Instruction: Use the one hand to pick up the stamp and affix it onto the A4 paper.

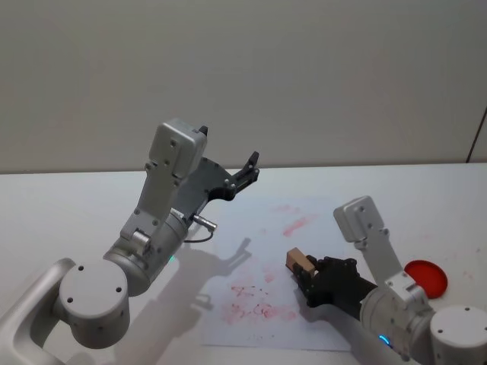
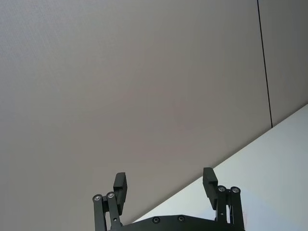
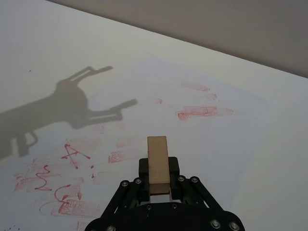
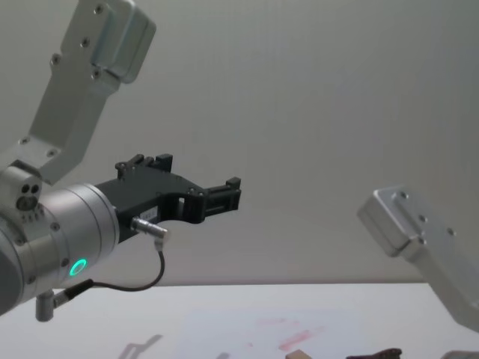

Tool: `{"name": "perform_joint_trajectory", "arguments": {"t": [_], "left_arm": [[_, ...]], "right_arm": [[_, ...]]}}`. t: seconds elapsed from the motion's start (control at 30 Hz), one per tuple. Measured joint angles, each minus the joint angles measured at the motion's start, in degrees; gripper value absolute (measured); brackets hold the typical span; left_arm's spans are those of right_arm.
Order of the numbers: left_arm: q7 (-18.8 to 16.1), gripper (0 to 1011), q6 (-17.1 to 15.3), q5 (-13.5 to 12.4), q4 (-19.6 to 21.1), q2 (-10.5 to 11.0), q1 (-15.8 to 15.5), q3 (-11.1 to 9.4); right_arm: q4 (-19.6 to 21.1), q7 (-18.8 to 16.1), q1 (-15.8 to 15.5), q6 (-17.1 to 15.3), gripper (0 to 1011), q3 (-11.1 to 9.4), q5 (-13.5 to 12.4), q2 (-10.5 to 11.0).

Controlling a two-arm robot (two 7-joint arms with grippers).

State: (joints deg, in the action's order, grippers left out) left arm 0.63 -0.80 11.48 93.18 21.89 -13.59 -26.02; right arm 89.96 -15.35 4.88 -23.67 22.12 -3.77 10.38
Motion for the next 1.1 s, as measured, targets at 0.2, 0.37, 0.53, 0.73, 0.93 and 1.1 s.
{"name": "perform_joint_trajectory", "arguments": {"t": [0.2,0.37,0.53,0.73,0.93,1.1], "left_arm": [[0.0,1001,0.0,0.0,0.0,0.0,0.0,0.0],[0.0,1001,0.0,0.0,0.0,0.0,0.0,0.0],[0.0,1001,0.0,0.0,0.0,0.0,0.0,0.0],[0.0,1001,0.0,0.0,0.0,0.0,0.0,0.0],[0.0,1001,0.0,0.0,0.0,0.0,0.0,0.0],[0.0,1001,0.0,0.0,0.0,0.0,0.0,0.0]], "right_arm": [[1.8,1.43,0.23,0.66,216,-0.86,-2.49,-0.14],[4.47,2.58,0.54,1.05,216,-1.92,-5.05,-0.05],[8.58,4.48,0.6,1.0,216,-4.11,-8.74,1.16],[12.12,6.76,-0.43,0.5,216,-6.83,-12.39,3.46],[15.61,9.58,-3.58,-0.59,216,-10.78,-16.37,7.85],[16.89,10.66,-5.87,-1.36,216,-12.64,-17.85,10.4]]}}
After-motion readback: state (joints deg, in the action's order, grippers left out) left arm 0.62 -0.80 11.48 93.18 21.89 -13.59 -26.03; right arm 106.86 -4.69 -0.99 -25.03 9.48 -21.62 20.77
